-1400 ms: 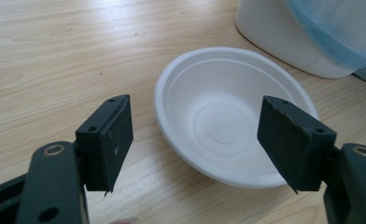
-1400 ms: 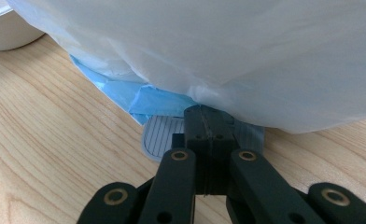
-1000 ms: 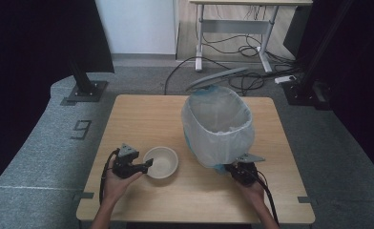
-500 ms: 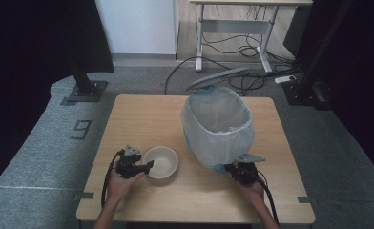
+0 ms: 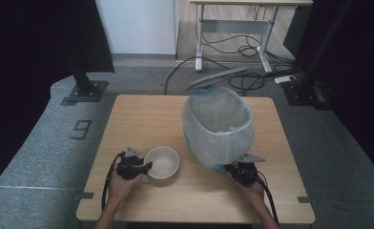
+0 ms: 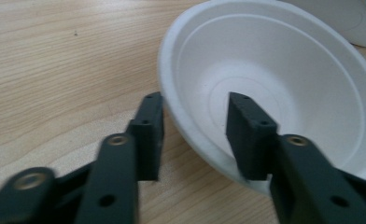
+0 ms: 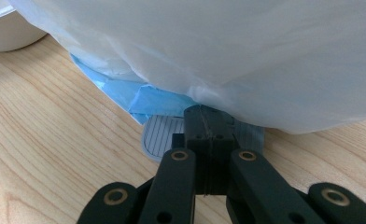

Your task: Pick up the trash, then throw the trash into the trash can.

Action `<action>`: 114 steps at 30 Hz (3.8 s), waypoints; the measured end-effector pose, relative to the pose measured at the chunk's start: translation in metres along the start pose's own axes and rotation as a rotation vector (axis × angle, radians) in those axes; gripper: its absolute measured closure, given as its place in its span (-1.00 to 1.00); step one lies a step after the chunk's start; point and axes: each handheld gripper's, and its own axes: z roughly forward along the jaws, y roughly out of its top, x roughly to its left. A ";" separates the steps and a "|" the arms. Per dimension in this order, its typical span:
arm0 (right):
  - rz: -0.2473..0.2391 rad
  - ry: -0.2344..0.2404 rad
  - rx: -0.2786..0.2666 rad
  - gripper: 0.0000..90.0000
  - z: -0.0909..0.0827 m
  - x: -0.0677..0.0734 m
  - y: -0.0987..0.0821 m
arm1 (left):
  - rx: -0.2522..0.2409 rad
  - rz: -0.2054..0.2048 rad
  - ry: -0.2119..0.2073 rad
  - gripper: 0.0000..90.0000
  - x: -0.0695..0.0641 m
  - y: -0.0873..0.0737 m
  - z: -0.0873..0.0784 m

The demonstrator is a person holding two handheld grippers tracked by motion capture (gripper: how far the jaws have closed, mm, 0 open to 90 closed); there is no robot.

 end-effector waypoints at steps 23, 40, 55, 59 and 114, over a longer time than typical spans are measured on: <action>-0.010 0.001 0.003 1.00 0.000 0.000 0.001 | -0.164 -0.047 -0.130 0.88 0.002 0.002 -0.031; -0.009 0.003 0.005 1.00 0.000 0.000 0.001 | -0.248 -0.054 -0.176 0.90 0.003 0.006 -0.059; -0.009 0.002 0.007 1.00 0.000 -0.001 0.001 | -0.287 -0.060 -0.179 0.90 0.006 0.007 -0.072; -0.011 0.000 0.007 1.00 0.000 0.000 0.001 | -0.295 -0.058 -0.182 0.90 0.005 0.007 -0.075; 0.007 0.015 0.000 1.00 0.000 -0.002 0.000 | -0.407 0.047 -0.303 0.90 -0.035 0.059 -0.119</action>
